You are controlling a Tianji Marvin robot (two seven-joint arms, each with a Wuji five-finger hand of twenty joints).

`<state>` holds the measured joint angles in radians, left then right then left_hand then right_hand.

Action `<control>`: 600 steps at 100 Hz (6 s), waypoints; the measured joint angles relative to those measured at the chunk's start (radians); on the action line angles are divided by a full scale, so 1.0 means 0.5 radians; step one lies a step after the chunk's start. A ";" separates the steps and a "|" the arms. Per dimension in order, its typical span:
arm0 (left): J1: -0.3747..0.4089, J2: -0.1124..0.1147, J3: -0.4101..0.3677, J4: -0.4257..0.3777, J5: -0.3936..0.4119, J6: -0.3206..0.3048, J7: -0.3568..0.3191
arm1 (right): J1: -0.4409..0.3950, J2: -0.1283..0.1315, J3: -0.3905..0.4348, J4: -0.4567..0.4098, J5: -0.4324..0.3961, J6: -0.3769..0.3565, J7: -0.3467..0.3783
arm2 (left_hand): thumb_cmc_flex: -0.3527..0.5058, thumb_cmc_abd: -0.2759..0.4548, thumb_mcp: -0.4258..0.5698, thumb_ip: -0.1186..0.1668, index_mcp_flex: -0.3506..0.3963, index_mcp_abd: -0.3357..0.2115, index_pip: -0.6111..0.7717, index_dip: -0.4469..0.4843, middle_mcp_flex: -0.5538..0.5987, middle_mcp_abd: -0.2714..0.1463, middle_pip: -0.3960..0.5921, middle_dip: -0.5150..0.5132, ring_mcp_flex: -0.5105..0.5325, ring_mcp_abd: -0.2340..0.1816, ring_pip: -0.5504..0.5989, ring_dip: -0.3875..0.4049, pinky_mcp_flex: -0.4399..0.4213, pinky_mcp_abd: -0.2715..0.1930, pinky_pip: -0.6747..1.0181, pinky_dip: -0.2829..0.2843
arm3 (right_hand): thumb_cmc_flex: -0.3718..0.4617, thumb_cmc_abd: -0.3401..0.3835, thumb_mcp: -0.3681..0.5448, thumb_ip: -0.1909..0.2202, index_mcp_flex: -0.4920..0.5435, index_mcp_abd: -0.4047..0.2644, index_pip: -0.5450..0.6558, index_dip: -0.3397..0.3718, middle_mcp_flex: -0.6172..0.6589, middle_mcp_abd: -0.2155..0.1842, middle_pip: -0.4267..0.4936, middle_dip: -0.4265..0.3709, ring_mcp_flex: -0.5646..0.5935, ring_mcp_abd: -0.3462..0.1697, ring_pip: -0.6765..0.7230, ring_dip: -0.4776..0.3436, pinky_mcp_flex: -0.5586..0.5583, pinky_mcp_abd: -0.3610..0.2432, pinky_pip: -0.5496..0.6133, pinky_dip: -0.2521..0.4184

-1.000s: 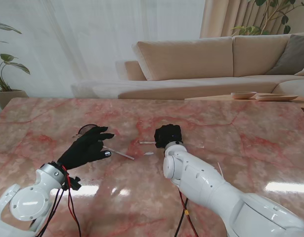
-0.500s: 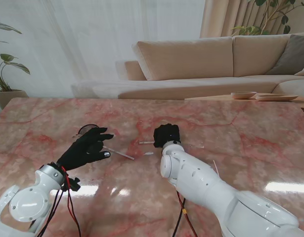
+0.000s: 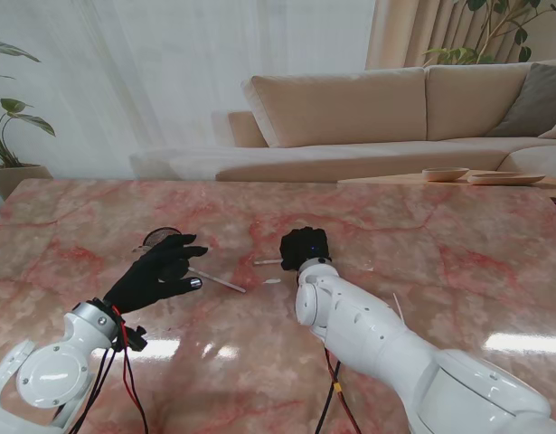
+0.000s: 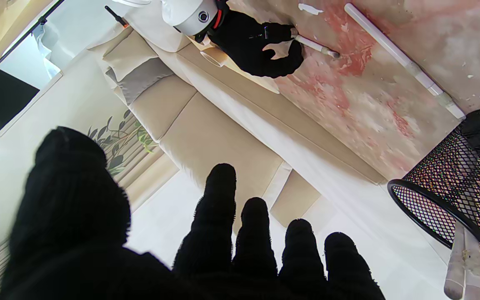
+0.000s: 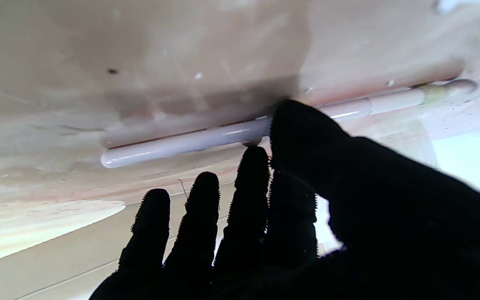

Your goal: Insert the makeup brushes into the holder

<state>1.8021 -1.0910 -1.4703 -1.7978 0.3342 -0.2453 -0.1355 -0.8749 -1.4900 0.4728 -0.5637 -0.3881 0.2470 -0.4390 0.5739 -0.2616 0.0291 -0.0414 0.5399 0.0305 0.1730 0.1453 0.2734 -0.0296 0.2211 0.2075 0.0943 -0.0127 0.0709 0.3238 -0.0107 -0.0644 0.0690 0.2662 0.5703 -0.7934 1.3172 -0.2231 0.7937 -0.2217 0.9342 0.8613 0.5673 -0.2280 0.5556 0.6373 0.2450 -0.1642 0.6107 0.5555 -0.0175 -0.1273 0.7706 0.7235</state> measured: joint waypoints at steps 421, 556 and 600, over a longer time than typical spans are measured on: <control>0.002 -0.004 -0.021 0.004 0.008 -0.006 0.021 | -0.737 0.479 0.689 -1.342 -0.229 0.068 0.288 | 0.001 0.000 0.000 0.000 0.000 -0.005 0.000 0.000 0.000 0.021 -0.001 0.000 0.000 0.000 0.000 0.000 0.000 0.002 -0.027 -0.071 | -0.110 0.206 -0.616 0.088 -0.090 -0.001 -0.549 -0.586 -0.104 0.170 -0.162 -0.049 -0.094 0.002 -0.123 0.005 -0.048 -0.002 -0.240 0.169; 0.022 -0.004 -0.045 -0.004 0.026 -0.018 0.020 | -0.563 0.505 0.313 -1.026 -0.380 -0.222 0.286 | 0.001 0.000 0.000 0.000 0.000 -0.005 0.002 0.000 0.000 0.021 -0.001 0.000 0.000 0.000 0.000 0.000 0.000 0.002 -0.027 -0.071 | -0.002 -0.056 -0.439 0.013 0.170 -0.261 -0.219 -0.542 -0.131 0.165 -0.178 -0.100 -0.129 0.008 -0.173 0.005 -0.087 0.022 -0.363 0.173; 0.022 -0.004 -0.049 0.000 0.025 -0.019 0.026 | -0.515 0.489 0.266 -0.970 -0.367 -0.246 0.299 | 0.001 0.000 0.000 0.000 0.000 -0.005 0.002 0.000 0.000 0.021 -0.001 0.000 0.000 0.000 0.000 0.000 0.000 0.002 -0.027 -0.071 | -0.114 -0.114 -0.164 -0.065 0.223 -0.262 -0.317 -0.042 -0.115 0.080 -0.127 -0.022 -0.128 -0.001 -0.100 0.005 -0.087 -0.002 -0.312 0.173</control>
<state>1.8130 -1.0931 -1.4947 -1.7977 0.3468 -0.2550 -0.1223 -1.1324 -1.2455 0.6057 -1.0485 -0.5718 0.1239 -0.2893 0.5744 -0.2617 0.0291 -0.0414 0.5400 0.0278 0.1739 0.1453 0.2734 -0.0190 0.2208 0.2075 0.0943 -0.0128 0.0709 0.3237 -0.0107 -0.0634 0.0554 0.2307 0.5134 -0.8506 1.2351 -0.2557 0.9052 -0.3528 0.7756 0.8401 0.5100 -0.1880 0.4920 0.6262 0.1809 -0.1647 0.5606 0.5581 -0.0611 -0.1281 0.6147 0.8099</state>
